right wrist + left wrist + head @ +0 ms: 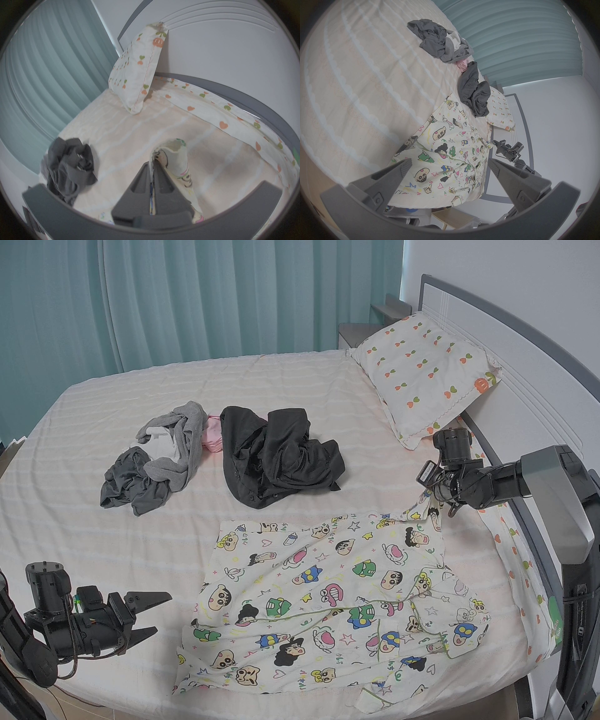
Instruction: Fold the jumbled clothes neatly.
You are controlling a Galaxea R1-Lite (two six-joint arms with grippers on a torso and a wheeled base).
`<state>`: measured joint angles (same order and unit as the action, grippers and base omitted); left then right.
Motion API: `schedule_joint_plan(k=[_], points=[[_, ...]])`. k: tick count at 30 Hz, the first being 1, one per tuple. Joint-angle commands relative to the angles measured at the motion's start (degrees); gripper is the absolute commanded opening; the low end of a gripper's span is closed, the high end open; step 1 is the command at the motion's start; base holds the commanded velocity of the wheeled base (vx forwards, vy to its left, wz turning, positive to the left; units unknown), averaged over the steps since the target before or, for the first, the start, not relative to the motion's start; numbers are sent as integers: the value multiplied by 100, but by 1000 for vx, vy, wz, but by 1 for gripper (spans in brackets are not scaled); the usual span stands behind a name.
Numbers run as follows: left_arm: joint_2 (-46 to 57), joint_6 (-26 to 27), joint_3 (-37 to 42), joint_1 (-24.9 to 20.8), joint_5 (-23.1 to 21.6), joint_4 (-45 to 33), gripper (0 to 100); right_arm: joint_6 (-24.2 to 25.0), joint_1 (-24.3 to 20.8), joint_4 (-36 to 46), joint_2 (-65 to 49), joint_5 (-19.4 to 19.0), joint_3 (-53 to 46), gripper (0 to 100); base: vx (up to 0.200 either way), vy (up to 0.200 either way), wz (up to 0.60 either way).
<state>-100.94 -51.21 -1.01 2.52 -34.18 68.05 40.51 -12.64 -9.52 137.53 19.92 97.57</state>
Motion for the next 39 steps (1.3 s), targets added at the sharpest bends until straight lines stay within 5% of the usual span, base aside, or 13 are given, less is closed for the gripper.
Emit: schedule_joint_plan(k=[1,12,13,23,25,32,39], points=[[-5,-3,66,-15,-1,-2,100,177,157,12,265,-137,499,0,0,0,0],[-40,-3,66,-15,-1,-2,100,291,420,609,933,-559,1581,0,0,0,0],[-40,-3,66,-15,-1,-2,100,344,429,627,942,-577,1607,100,0,0,0],[-40,-3,66,-15,-1,-2,100,1187,482,644,792,-885,1396,100,0,0,0],[-49,-3,66,-15,-1,-2,100,1627,473,583,256,-955,675,100,0,0,0],[-49,-20,66,-15,-1,-11,100,1750,289,-103,-1062,-1755,-1566,100,0,0,0],[-40,-20,66,-68,-1,-28,100,1811,-212,-1491,-930,-1746,-2357,100,0,0,0]])
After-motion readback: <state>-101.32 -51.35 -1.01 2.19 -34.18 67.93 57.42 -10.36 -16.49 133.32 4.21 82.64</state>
